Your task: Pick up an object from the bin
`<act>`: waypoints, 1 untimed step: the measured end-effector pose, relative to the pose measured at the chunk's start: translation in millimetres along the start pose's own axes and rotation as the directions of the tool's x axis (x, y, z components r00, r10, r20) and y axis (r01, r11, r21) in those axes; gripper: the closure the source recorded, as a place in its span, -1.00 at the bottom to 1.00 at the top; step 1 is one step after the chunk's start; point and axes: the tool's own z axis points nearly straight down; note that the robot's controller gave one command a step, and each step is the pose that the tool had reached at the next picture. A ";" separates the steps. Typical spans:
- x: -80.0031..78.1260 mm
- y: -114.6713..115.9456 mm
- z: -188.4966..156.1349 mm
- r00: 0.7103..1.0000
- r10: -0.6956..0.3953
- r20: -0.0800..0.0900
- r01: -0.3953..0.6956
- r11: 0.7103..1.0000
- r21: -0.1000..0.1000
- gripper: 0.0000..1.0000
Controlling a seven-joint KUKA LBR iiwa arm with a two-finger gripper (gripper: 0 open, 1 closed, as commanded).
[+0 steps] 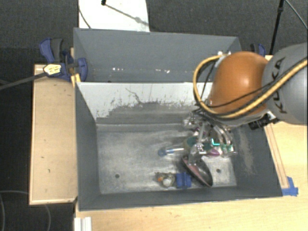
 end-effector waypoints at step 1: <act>28.5 -24.9 113.9 0.948 -0.318 0.000 0.318 0.948 0.001 -1.00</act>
Offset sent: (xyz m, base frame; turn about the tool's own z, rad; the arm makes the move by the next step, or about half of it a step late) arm -0.0280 -0.0243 -0.1125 -0.3247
